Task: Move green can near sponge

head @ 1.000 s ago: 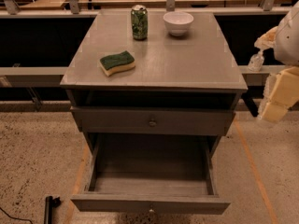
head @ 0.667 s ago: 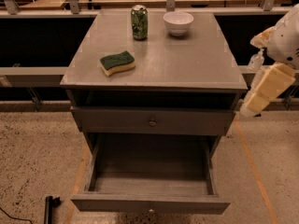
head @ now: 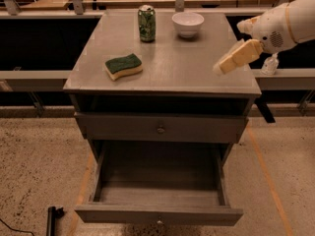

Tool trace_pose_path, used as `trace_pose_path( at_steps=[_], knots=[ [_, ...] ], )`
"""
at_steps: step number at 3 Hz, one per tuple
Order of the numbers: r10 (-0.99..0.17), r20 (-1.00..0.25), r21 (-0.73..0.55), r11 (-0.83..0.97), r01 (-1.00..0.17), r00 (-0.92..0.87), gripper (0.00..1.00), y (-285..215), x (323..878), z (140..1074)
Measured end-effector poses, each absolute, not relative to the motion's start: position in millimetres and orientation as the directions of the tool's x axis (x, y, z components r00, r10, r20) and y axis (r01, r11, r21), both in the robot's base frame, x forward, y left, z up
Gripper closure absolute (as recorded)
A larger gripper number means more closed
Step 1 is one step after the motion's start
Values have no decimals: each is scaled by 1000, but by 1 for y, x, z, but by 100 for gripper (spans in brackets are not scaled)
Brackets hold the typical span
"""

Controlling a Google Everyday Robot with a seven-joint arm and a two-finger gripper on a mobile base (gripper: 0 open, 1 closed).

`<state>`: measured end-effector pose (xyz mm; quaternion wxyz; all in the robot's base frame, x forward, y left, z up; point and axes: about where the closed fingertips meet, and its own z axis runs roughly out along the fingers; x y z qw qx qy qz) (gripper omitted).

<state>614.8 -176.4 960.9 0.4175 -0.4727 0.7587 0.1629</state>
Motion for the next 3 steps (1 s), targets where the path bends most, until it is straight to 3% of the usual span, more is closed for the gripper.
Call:
trace_pose_path(
  at_steps=[1, 3],
  knots=[
    [-417, -889, -81, 548, -832, -188, 0, -144, 665, 964],
    [-381, -903, -68, 586, -807, -200, 0, -136, 676, 961]
  ],
)
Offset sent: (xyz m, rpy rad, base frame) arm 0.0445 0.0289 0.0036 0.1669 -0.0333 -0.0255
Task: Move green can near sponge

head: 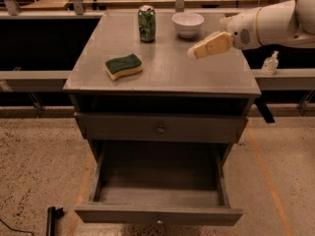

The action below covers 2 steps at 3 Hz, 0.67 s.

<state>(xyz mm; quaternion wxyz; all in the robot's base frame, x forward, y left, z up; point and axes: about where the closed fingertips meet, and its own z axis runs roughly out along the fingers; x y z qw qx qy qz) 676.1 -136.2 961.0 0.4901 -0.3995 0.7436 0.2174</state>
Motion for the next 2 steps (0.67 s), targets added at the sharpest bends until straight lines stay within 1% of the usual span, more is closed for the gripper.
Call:
trace_pose_path(
  at_steps=[2],
  knots=[
    [-268, -954, -86, 673, -735, -134, 0, -89, 753, 959]
  ],
)
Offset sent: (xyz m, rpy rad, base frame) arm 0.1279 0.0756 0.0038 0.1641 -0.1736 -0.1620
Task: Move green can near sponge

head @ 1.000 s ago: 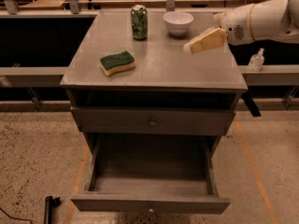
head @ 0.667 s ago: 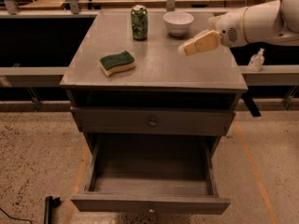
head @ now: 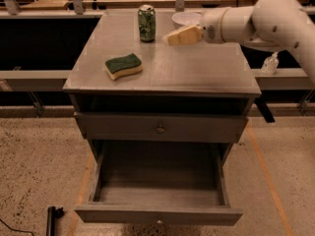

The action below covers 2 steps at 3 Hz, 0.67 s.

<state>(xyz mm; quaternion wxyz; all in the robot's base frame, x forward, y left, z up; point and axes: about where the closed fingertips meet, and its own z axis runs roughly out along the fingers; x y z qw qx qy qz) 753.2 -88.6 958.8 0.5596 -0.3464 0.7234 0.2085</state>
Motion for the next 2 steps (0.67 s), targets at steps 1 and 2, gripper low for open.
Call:
trace_pose_path(
  at_steps=[1, 2],
  knots=[
    [-208, -972, -66, 687, -724, -109, 0, -55, 787, 960],
    [-184, -976, -38, 672, -739, -117, 0, -5, 831, 941]
  ],
)
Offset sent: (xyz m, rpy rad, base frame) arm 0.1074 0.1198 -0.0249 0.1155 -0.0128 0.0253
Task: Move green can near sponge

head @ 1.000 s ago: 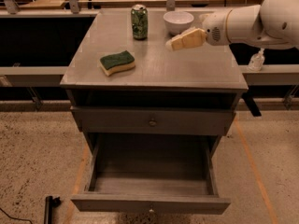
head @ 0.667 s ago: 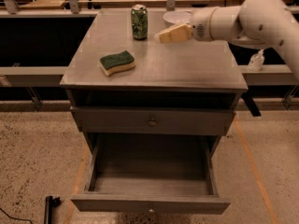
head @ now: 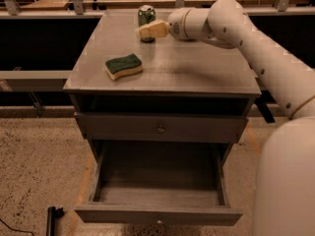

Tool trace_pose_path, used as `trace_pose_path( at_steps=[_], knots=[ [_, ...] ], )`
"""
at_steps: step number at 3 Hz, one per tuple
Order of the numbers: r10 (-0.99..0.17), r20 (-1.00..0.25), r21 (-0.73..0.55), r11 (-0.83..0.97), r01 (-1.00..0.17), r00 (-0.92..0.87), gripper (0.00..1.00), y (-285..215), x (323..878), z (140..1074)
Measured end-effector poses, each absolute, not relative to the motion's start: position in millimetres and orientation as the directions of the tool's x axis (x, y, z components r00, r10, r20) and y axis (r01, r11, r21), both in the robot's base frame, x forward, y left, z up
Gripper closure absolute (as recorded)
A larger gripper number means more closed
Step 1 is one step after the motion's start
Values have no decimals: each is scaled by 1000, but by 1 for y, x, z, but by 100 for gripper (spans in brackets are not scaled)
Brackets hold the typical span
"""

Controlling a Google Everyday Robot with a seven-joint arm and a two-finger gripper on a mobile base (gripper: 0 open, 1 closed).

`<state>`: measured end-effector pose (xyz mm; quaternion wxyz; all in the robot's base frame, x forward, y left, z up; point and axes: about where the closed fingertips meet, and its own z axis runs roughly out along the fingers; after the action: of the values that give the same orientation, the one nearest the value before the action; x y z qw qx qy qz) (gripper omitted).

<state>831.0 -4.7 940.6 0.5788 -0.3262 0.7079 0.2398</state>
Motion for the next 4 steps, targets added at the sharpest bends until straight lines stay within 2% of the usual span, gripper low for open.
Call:
trace_pose_path(
  at_steps=[2, 3, 4],
  knots=[
    [-202, -975, -70, 683, -727, -96, 0, 48, 908, 920],
    [-202, -975, -81, 707, -703, -92, 18, 50, 934, 915],
    [-204, -974, -79, 720, -689, -102, 49, 45, 950, 906]
  ],
)
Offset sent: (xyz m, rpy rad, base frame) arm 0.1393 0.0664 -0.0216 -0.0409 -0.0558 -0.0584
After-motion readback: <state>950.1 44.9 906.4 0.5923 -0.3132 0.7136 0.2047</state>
